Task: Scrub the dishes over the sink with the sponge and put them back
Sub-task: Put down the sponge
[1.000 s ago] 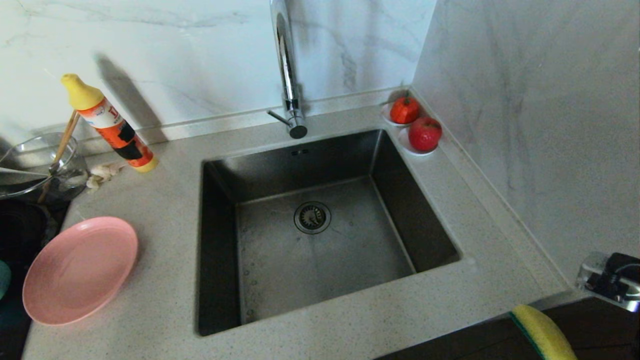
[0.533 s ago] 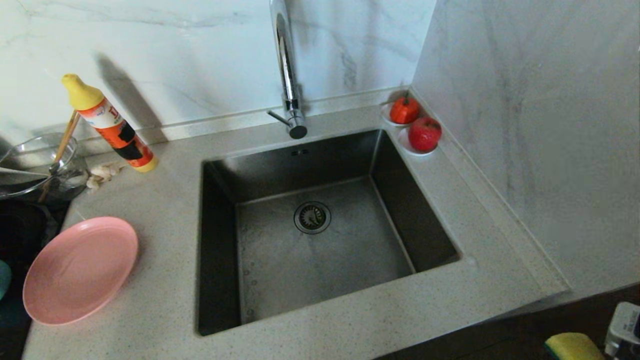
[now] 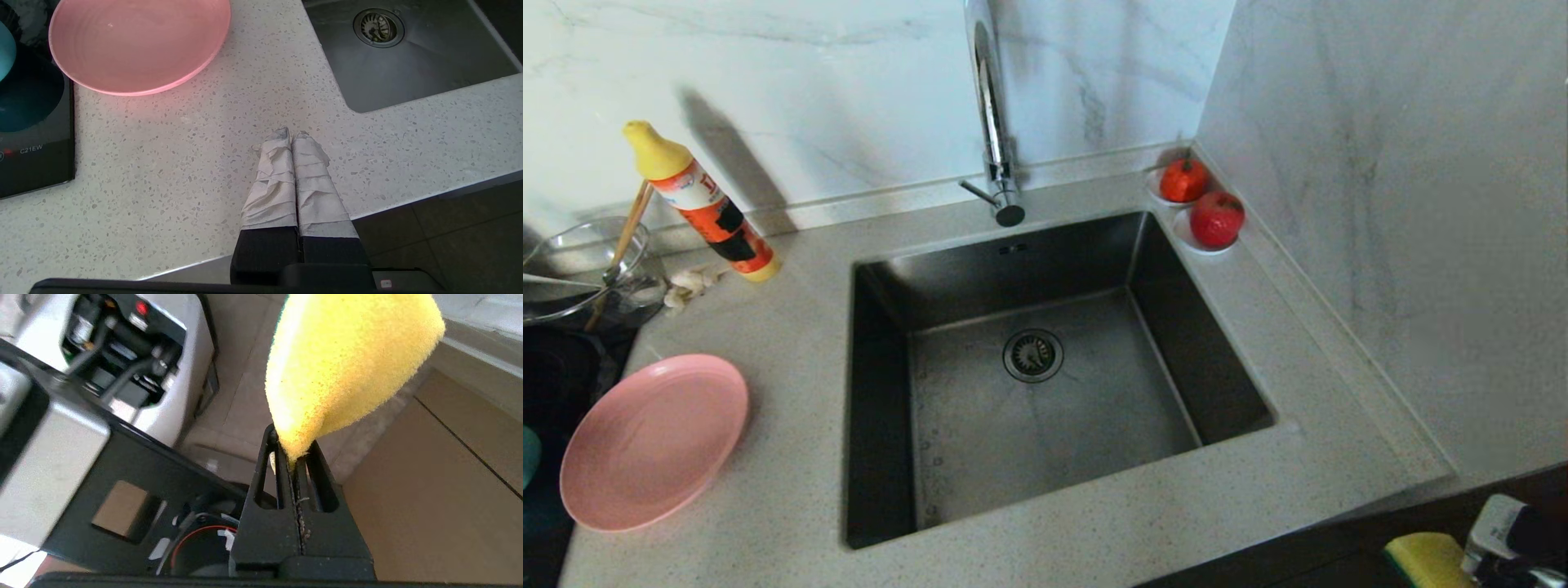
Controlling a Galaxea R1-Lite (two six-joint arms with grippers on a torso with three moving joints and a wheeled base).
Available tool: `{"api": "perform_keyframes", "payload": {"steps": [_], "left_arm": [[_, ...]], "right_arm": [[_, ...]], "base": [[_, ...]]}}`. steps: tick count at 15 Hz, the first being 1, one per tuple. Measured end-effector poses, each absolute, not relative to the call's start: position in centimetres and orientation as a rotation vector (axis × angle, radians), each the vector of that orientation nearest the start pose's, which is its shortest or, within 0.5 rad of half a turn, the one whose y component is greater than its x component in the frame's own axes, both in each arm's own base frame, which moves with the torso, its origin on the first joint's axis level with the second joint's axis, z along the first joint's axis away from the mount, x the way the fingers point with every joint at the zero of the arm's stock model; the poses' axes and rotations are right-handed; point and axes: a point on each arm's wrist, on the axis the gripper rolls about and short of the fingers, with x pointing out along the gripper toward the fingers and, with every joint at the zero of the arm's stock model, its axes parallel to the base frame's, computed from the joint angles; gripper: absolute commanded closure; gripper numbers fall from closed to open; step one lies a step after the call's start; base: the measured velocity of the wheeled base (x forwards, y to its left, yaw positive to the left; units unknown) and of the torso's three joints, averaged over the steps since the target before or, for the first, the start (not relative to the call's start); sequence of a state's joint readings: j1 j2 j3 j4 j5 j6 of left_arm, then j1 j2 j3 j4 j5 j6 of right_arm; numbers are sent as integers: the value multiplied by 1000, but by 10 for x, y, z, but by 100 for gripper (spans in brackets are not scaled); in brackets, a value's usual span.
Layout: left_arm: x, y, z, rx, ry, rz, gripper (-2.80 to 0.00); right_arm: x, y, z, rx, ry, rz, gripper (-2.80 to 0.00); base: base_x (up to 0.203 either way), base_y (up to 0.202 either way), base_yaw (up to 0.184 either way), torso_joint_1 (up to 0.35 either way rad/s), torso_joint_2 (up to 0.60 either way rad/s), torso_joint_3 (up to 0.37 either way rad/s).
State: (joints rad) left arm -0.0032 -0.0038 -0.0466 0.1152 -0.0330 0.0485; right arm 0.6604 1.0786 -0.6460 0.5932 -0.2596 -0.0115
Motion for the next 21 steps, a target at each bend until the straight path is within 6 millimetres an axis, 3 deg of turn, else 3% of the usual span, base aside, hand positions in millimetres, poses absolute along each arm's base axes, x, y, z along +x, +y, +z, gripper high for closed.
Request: {"api": "perform_keyframes", "payload": {"steps": [3,8,21], "left_arm": [[-27,-1,76,48,65,-38,0],[-27,-1,76,48,64,-38,0],[-27,-1,76,47,66,-38,0]], "right_arm": [[93,64,155,-515,985,339,0],[127,71,130,-541,953,238,0],[199,73,141,-375,872,71,0]], "base": [[0,0,0,0,0,0],[0,0,0,0,0,0],[0,0,0,0,0,0]]}}
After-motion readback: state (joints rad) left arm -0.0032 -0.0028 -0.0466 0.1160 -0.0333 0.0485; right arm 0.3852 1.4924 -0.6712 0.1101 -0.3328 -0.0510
